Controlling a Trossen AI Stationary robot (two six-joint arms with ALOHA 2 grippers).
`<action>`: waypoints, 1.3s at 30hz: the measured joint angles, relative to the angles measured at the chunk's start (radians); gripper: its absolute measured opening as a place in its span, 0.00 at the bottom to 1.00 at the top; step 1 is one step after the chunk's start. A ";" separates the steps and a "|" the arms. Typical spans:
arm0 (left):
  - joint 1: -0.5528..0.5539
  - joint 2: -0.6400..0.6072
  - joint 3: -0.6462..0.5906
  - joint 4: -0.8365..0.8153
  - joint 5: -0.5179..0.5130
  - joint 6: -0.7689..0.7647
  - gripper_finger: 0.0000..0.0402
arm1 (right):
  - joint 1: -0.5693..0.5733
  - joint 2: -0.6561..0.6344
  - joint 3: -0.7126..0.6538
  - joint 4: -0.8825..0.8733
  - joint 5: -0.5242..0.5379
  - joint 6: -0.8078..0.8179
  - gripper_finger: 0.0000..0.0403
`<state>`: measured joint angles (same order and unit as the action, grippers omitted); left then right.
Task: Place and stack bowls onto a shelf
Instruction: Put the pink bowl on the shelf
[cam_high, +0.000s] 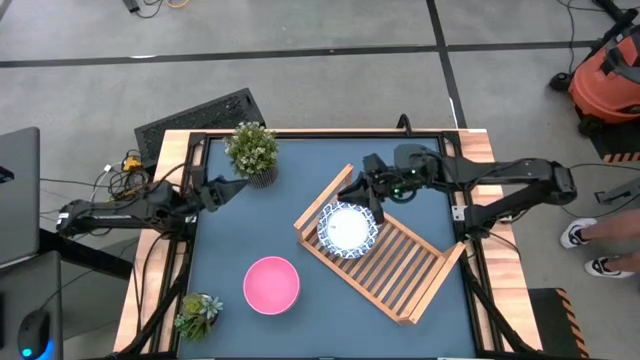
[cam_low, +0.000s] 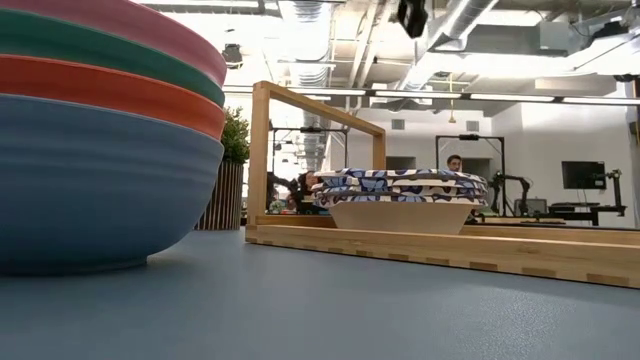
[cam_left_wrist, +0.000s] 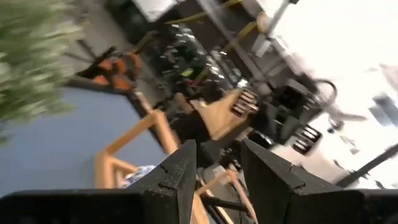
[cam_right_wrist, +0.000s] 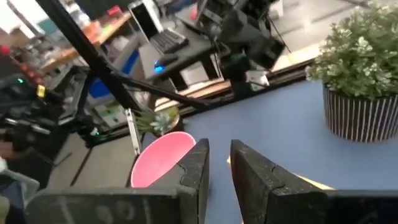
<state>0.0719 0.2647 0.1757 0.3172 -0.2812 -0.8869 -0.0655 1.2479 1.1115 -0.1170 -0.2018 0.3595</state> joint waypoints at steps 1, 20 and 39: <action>0.000 -0.011 0.007 0.001 0.024 0.024 0.28 | 0.013 0.013 0.037 -0.050 0.019 0.000 0.22; 0.000 -0.251 0.062 -0.371 0.196 0.217 0.28 | 0.309 0.492 0.534 -0.128 0.460 0.150 0.22; 0.000 -0.260 0.060 -0.569 0.274 0.173 0.28 | 0.366 0.878 0.824 -0.486 0.464 0.317 0.32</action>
<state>0.0718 0.0044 0.2356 -0.2520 -0.0075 -0.7144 0.3008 2.1261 1.9353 -0.6027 0.2620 0.6764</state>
